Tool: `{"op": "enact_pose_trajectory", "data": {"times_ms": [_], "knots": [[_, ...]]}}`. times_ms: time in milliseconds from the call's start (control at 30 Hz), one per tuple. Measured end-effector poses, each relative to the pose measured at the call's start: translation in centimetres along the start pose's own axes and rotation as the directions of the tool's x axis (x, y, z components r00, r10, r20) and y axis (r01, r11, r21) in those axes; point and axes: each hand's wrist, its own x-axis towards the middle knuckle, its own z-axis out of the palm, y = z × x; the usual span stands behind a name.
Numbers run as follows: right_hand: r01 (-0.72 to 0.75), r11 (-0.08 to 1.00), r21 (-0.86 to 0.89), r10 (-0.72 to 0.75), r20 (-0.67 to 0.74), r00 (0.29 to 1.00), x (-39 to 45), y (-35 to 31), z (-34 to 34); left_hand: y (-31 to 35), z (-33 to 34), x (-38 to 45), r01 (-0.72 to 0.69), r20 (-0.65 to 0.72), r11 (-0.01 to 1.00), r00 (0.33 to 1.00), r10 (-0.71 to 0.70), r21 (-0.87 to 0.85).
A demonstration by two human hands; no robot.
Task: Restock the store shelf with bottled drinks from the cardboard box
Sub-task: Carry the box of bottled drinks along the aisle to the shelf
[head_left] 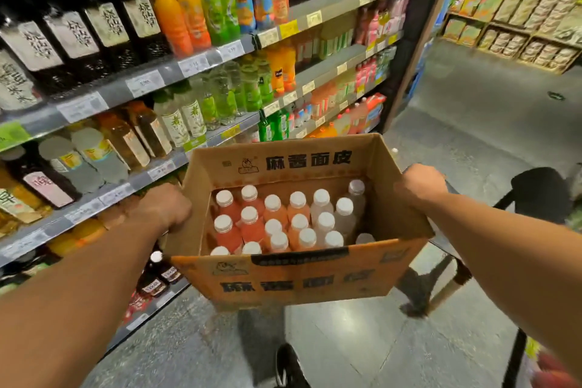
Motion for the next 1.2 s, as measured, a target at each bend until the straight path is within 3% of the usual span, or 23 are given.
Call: {"op": "enact_pose_trajectory", "data": {"times_ms": [167,433,733,933,1200], "knots": [[0.002,1.0,0.007,-0.002,0.015,1.0,10.2,0.1,0.4,5.6,0.5,5.8,0.101,0.016,0.993,0.995,-0.1,-0.053],[0.128,0.992,0.018,-0.128,0.048,0.991,26.3,-1.3,-1.6,15.2,-0.7,12.0,0.284,0.007,0.947,0.958,-0.286,-0.148],[0.391,0.918,-0.066,-0.378,0.152,0.913,42.6,-5.9,-3.8,23.1,2.0,16.7,0.533,0.073,0.782,0.838,-0.541,-0.322],[0.452,0.876,-0.167,-0.426,0.171,0.888,48.2,-9.0,-2.9,24.5,2.9,19.9,0.58,0.092,0.744,0.805,-0.586,-0.333],[0.457,0.881,-0.123,-0.425,0.22,0.878,51.1,-10.3,-0.7,25.3,4.1,21.6,0.619,0.139,0.702,0.776,-0.615,-0.352]]}}
